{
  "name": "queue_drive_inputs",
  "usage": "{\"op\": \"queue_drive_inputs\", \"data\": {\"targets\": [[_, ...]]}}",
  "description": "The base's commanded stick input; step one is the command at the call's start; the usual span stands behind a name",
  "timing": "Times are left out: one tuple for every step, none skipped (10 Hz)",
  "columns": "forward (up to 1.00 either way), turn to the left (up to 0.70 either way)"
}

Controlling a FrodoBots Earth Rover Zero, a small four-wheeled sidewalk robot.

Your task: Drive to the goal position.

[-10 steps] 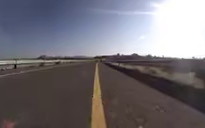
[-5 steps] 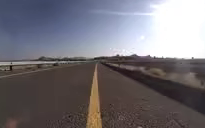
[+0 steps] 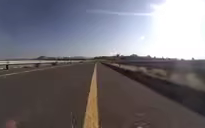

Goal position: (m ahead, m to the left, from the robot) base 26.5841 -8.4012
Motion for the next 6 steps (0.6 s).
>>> {"op": "queue_drive_inputs", "data": {"targets": [[0.70,0.00],[0.70,0.00],[0.70,0.00],[0.70,0.00],[0.70,0.00],[0.70,0.00]]}}
